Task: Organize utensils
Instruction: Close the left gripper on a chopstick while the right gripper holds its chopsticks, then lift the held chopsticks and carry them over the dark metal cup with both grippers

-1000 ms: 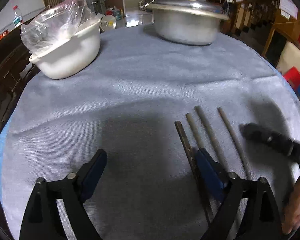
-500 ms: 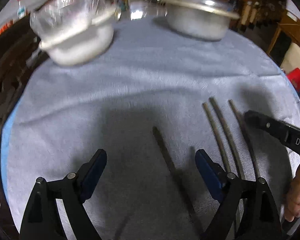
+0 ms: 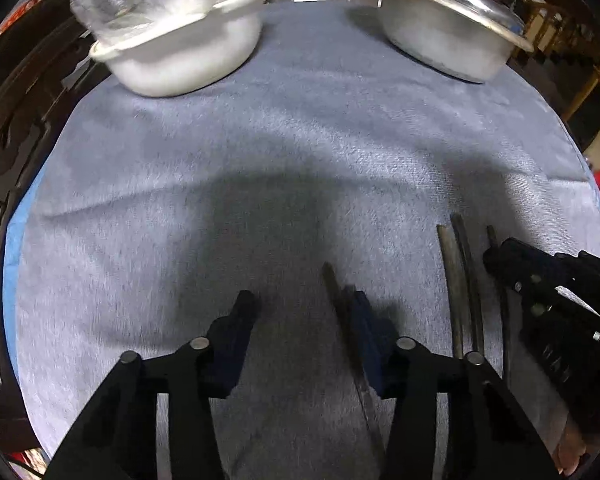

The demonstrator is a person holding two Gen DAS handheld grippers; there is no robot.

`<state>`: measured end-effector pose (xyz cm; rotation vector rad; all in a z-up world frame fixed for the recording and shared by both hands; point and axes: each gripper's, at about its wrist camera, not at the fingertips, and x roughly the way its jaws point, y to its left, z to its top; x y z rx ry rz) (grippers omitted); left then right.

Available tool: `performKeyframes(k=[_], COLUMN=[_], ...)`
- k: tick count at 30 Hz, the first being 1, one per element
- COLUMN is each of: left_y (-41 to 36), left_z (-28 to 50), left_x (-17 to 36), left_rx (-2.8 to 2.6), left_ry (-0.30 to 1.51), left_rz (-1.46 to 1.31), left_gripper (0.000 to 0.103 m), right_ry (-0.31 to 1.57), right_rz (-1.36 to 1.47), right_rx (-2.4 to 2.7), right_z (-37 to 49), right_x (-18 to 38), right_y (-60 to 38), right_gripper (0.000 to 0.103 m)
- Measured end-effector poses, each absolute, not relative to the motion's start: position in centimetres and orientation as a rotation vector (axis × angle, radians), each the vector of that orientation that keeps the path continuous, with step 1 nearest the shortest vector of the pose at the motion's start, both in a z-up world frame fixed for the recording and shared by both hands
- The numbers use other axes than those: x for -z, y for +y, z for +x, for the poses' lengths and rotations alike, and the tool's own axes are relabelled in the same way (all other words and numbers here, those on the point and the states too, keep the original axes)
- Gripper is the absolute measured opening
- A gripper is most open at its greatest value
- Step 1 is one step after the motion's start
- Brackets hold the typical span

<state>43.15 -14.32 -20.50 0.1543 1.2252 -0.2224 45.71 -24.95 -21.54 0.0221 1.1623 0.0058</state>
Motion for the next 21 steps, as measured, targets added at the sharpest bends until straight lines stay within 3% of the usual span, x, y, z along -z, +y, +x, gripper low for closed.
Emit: performKeyframes(k=[3, 5, 7, 11, 21], left_y=[-15.2, -15.9, -16.3, -15.3, -11.2], left_z=[43.7, 44.0, 44.0, 43.4, 38.7], left_x=[20.4, 20.5, 20.5, 20.7, 17.1], left_rx=[0.25, 0.266, 0.286, 0.303, 0.287], left_ry=[1.219, 1.207, 1.191, 1.179, 1.056], left_rz=[0.173, 0.187, 0.206, 0.148, 0.011], left_gripper=[0.032, 0.017, 0.011, 0.005, 0.005], right_ry=[1.174, 1.17, 1.162, 1.156, 1.002], right_rz=[-0.038, -0.019, 0.024, 0.116, 0.385], right_rx=[0.011, 0.009, 0.004, -0.005, -0.026], right_z=[45.9, 45.7, 45.1, 43.8, 37.8], right_x=[21.6, 21.6, 21.5, 21.4, 18.5], right_y=[-24.4, -24.7, -25.7, -27.6, -32.7], right_gripper=[0.013, 0.008, 0.007, 0.006, 0.006])
